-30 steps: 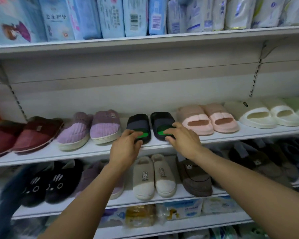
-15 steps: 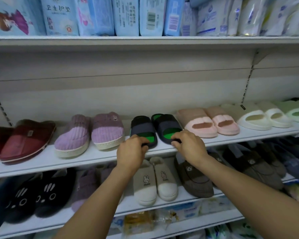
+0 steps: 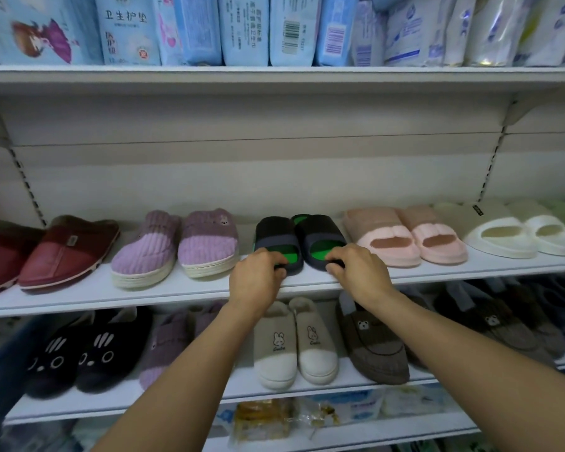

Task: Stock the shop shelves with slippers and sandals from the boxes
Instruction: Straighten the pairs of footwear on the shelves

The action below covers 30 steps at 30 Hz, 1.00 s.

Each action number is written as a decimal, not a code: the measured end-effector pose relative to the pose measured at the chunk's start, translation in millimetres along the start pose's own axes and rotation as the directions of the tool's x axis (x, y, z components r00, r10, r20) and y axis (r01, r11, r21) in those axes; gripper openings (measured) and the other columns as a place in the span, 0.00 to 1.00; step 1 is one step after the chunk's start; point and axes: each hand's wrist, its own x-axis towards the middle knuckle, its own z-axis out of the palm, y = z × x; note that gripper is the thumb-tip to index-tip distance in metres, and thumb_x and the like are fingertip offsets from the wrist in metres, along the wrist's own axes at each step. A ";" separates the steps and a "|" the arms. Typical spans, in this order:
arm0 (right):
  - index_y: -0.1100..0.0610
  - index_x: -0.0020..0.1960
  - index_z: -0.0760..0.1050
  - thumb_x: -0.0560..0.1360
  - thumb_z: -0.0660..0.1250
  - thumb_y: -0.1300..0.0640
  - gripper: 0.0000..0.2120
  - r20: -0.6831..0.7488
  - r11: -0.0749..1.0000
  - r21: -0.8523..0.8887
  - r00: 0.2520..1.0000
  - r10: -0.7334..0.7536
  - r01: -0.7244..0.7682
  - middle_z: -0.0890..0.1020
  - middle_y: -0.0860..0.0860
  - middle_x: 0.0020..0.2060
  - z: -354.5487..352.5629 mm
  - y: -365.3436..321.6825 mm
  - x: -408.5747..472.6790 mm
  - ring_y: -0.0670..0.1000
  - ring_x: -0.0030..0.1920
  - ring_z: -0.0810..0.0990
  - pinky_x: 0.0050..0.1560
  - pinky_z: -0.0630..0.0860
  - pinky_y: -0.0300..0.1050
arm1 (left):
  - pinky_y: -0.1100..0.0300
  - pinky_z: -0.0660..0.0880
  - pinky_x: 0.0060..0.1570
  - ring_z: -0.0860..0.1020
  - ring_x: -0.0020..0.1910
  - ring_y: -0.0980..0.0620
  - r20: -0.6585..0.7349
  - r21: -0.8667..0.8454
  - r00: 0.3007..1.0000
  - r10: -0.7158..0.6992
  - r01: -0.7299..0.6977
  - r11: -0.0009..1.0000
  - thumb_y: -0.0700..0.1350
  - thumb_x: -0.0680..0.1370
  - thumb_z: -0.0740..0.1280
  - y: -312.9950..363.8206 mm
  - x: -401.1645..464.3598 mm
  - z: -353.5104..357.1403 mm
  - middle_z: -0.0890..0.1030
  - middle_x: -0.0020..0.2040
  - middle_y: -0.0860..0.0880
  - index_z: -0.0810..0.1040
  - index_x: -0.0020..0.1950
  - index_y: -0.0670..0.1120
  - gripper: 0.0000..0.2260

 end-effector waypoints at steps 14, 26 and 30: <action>0.48 0.66 0.73 0.77 0.62 0.52 0.17 -0.054 0.979 -0.107 0.982 -0.180 0.173 0.74 0.50 0.62 4.3 -55.8 0.9 0.53 0.60 0.72 0.53 0.71 0.49 | 0.54 0.71 0.57 0.71 0.60 0.50 -0.049 -0.036 0.992 0.120 -0.122 0.992 0.49 0.78 0.66 -39.1 -33.7 -34.8 0.75 0.61 0.51 0.73 0.67 0.53 0.18; 0.45 0.73 0.61 0.73 0.66 0.46 0.30 0.080 0.981 0.059 0.979 -0.187 0.183 0.59 0.52 0.73 60.0 -179.4 21.3 0.58 0.68 0.67 0.60 0.73 0.52 | 0.45 0.68 0.62 0.70 0.64 0.38 -0.199 0.018 0.977 -0.081 0.087 0.996 0.52 0.70 0.67 -185.6 -49.9 -87.7 0.71 0.66 0.42 0.74 0.64 0.48 0.24; 0.41 0.74 0.56 0.68 0.68 0.39 0.38 0.152 0.992 0.084 0.982 -0.110 0.098 0.52 0.51 0.75 72.4 -192.7 33.6 0.60 0.69 0.66 0.62 0.73 0.54 | 0.53 0.66 0.62 0.71 0.64 0.41 -0.122 -0.089 0.985 -0.118 0.108 0.990 0.48 0.71 0.72 -195.0 -44.3 -86.5 0.69 0.67 0.44 0.71 0.67 0.49 0.26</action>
